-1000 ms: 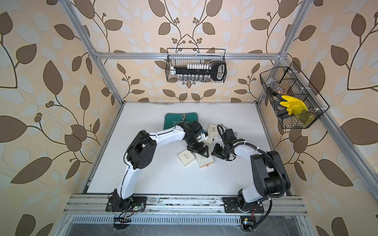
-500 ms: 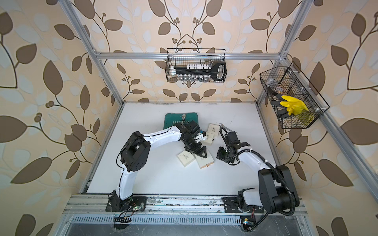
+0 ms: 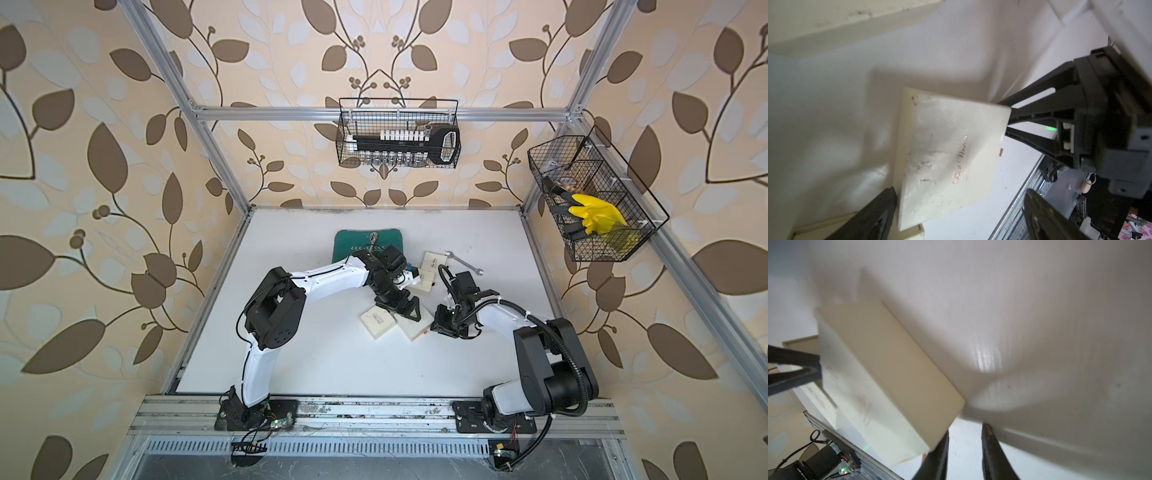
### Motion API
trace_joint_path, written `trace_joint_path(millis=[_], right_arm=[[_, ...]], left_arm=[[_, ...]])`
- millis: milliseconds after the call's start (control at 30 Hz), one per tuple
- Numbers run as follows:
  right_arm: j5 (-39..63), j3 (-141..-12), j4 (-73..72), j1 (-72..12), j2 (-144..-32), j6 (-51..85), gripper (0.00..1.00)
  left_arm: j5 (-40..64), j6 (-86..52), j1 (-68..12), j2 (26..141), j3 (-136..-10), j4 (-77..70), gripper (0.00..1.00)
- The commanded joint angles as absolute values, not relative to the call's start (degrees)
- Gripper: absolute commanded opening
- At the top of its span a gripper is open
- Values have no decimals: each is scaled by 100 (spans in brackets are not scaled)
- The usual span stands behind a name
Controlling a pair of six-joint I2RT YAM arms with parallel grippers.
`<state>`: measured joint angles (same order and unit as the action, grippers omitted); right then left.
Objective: Take out the earrings from the drawer-style jewelry box
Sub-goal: Adjust the jewelry box at the center of the board.
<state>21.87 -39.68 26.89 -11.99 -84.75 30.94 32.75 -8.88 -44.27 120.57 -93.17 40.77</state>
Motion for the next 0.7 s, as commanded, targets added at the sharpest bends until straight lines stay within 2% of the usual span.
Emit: trace_joint_path(millis=[0, 167, 367, 667], right_arm=[[2372, -4463, 2454, -1055, -8760, 3144, 29], [2132, -4855, 2788, -916, -8869, 3032, 29], [1925, -4560, 2923, -846, -8563, 2956, 29], [2511, -4233, 2426, -815, -8350, 2960, 27]], left_arm=[[3472, -730, -4427, 11822, -9277, 4162, 97], [3365, -735, -4421, 11835, -9279, 4175, 97], [3253, -866, -4289, 11850, -9376, 4146, 97], [2663, -1199, -4198, 12534, -10389, 4531, 89]])
